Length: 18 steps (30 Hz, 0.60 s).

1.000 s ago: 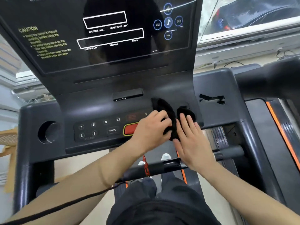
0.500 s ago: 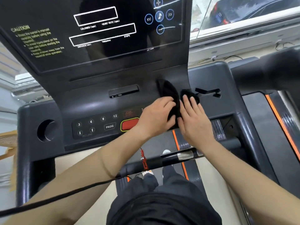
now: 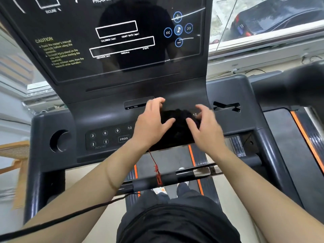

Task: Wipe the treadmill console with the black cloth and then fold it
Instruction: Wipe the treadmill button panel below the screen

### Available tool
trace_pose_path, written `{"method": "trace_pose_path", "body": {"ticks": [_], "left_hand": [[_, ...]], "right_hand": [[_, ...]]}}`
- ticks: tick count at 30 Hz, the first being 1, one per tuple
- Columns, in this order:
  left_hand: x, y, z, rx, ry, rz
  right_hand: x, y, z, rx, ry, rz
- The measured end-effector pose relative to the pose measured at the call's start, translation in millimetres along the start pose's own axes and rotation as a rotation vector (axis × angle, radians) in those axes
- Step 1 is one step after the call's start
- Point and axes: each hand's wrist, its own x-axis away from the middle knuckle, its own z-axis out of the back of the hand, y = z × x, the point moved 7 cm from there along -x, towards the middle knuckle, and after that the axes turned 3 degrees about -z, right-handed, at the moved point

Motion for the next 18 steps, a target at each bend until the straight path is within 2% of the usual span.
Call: {"method": "trace_pose_path", "body": {"ticks": [2, 3, 5, 7, 11, 13, 15, 18], "left_hand": [[2.6, 8.8, -7.3, -0.337, 0.074, -0.172], [6.6, 12.7, -13.4, -0.393, 0.092, -0.249], [17.1, 13.1, -29.1, -0.391, 0.085, -0.35], [26.6, 7.3, -33.0, -0.388, 0.079, -0.384], [31.6, -24.0, -13.3, -0.396, 0.11, -0.342], [35.5, -30.9, -11.4, -0.398, 0.104, -0.411], [27.7, -22.3, -17.2, -0.401, 0.096, -0.452], [3.9, 16.1, -43.4, -0.346, 0.065, -0.46]], "right_hand": [[-2.8, 1.7, 4.7, 0.342, 0.178, 0.146], [-1.3, 3.4, -3.3, 0.413, 0.155, 0.242], [7.8, 7.0, -31.1, 0.486, -0.014, 0.387], [19.5, 5.9, -55.1, 0.535, -0.122, 0.441], [36.1, -16.9, -79.4, 0.528, -0.193, 0.575], [37.7, -15.1, -77.3, 0.547, -0.216, 0.645], [28.9, -2.5, -65.0, 0.572, -0.204, 0.643], [14.8, 25.8, -39.8, 0.6, -0.13, 0.464]]}}
